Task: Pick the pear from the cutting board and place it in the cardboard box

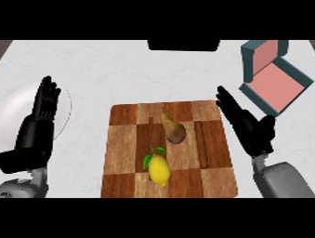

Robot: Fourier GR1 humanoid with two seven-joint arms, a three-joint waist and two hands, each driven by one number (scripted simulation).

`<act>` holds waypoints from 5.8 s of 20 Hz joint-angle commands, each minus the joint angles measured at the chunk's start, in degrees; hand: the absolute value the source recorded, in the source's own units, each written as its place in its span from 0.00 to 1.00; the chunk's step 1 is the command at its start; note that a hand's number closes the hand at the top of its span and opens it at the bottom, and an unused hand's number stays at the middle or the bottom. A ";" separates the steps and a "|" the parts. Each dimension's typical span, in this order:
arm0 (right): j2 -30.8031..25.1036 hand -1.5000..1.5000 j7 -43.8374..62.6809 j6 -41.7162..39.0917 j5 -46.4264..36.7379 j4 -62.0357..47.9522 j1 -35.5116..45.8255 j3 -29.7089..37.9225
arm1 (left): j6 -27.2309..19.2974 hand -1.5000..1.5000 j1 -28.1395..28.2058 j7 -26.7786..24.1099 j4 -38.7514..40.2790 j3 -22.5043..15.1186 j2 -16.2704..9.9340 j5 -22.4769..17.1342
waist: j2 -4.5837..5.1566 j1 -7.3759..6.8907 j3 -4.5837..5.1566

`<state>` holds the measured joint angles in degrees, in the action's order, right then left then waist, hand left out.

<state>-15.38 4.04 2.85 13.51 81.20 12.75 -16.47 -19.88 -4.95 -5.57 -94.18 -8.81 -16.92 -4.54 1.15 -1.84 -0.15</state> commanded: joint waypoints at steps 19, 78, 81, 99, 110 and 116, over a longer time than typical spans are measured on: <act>-21.76 0.00 -24.68 7.43 -33.18 11.98 -7.47 2.02 | 10.95 0.50 -0.79 3.43 15.95 -2.59 -7.73 5.03 | -1.54 3.11 0.40; 15.08 0.00 24.91 -16.14 -76.66 -3.94 11.05 -14.52 | 21.59 0.50 -4.43 2.50 19.42 8.84 0.02 15.23 | -1.12 1.69 0.15; 14.62 0.00 21.41 -16.60 -75.21 -9.29 16.84 -9.85 | 22.44 0.50 -1.12 5.69 13.72 7.81 0.56 15.44 | -1.15 1.38 0.13; 15.38 0.00 24.21 -13.44 -65.62 -17.75 21.85 -15.26 | 21.17 0.50 0.37 1.13 16.42 9.33 5.17 19.40 | -1.16 1.47 0.15; 14.88 1.00 16.65 4.07 -78.81 -25.83 21.49 -18.92 | 22.49 0.50 -0.50 4.34 12.68 9.45 4.36 20.19 | -1.14 1.24 0.12; 15.38 1.00 17.89 8.30 -80.17 -27.77 25.34 -17.86 | 23.83 0.50 -3.27 3.33 18.12 10.95 4.47 19.48 | -1.04 1.32 0.14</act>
<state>-0.13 22.46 6.09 -63.46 57.97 35.44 -35.25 3.17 -7.53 -2.53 -77.12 1.52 -12.42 15.39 -0.68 -0.33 0.21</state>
